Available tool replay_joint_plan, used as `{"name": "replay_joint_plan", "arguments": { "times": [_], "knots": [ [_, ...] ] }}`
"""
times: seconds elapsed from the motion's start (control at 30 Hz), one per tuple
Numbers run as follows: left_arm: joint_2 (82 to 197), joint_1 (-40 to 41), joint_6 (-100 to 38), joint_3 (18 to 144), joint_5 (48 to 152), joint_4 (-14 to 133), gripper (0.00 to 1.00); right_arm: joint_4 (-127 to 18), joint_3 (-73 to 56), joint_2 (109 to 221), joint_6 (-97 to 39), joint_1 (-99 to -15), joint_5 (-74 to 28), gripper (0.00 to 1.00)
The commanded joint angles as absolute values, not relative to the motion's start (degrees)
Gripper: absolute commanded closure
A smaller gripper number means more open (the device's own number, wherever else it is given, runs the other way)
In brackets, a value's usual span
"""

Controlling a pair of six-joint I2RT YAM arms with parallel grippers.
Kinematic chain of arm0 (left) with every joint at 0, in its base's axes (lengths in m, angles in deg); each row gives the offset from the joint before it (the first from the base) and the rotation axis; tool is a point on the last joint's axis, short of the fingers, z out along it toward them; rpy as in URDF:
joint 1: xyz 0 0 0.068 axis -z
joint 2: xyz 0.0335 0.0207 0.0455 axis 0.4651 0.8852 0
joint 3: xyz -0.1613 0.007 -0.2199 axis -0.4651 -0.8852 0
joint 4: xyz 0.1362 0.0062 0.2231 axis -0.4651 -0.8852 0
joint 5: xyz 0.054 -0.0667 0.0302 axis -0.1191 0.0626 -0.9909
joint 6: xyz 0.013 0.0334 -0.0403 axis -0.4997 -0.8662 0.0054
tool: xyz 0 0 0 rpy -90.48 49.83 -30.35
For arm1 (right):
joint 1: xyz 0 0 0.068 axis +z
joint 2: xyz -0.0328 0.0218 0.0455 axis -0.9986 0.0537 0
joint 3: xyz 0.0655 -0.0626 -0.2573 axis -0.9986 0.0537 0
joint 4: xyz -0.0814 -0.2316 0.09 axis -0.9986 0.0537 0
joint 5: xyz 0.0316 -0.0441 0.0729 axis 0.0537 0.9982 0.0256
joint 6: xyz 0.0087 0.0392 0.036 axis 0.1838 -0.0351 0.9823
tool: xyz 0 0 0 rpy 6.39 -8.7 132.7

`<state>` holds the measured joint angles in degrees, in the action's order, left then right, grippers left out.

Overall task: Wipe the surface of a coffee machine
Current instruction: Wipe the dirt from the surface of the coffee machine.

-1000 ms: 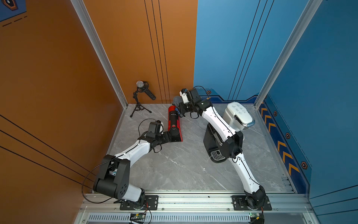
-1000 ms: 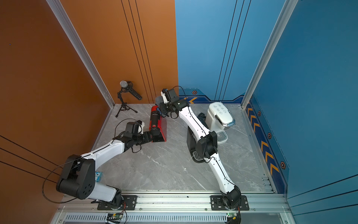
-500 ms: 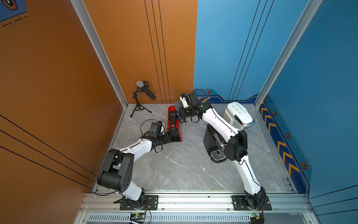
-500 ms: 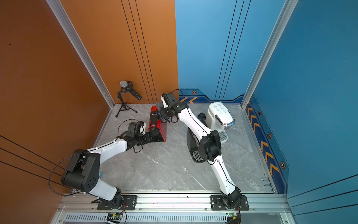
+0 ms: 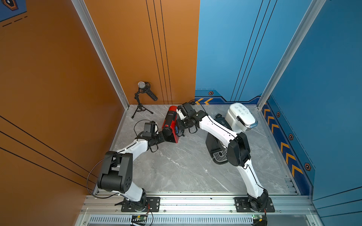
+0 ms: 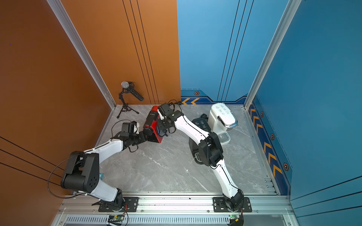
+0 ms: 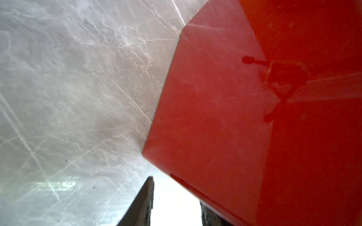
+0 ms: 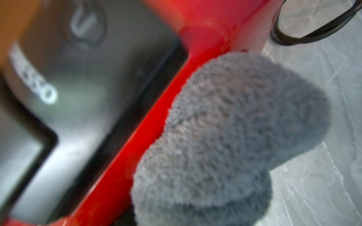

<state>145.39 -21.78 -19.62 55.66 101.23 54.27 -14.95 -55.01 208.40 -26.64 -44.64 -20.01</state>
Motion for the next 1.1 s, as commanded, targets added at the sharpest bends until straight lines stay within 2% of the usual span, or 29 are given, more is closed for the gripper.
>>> {"name": "replay_joint_plan", "arguments": {
  "times": [0.0,0.17,0.3,0.63,0.77,1.07],
  "knots": [
    [146.2,-22.5,-20.2,59.3,98.8,59.7,0.61,-21.8,-49.3,203.1,-24.7,-43.6,-23.8,1.0],
    [147.5,-22.5,-19.7,60.4,99.3,60.6,0.61,-29.0,-39.7,198.5,-21.9,-45.2,-25.9,0.99],
    [147.2,-23.1,-19.8,60.0,98.7,60.6,0.61,-34.9,-39.1,200.2,-17.8,-43.6,-31.2,0.99],
    [145.6,-24.0,-19.7,58.6,99.7,60.5,0.6,-39.6,-40.5,212.1,-14.0,-43.0,-20.5,1.0],
    [145.5,-24.0,-19.7,58.5,99.8,60.6,0.6,-40.3,-39.7,214.1,-13.1,-43.5,-20.5,1.0],
    [145.8,-23.9,-19.7,58.5,100.4,60.6,0.6,-43.4,-40.8,205.6,-12.9,-45.2,-21.7,1.0]
  ]
}}
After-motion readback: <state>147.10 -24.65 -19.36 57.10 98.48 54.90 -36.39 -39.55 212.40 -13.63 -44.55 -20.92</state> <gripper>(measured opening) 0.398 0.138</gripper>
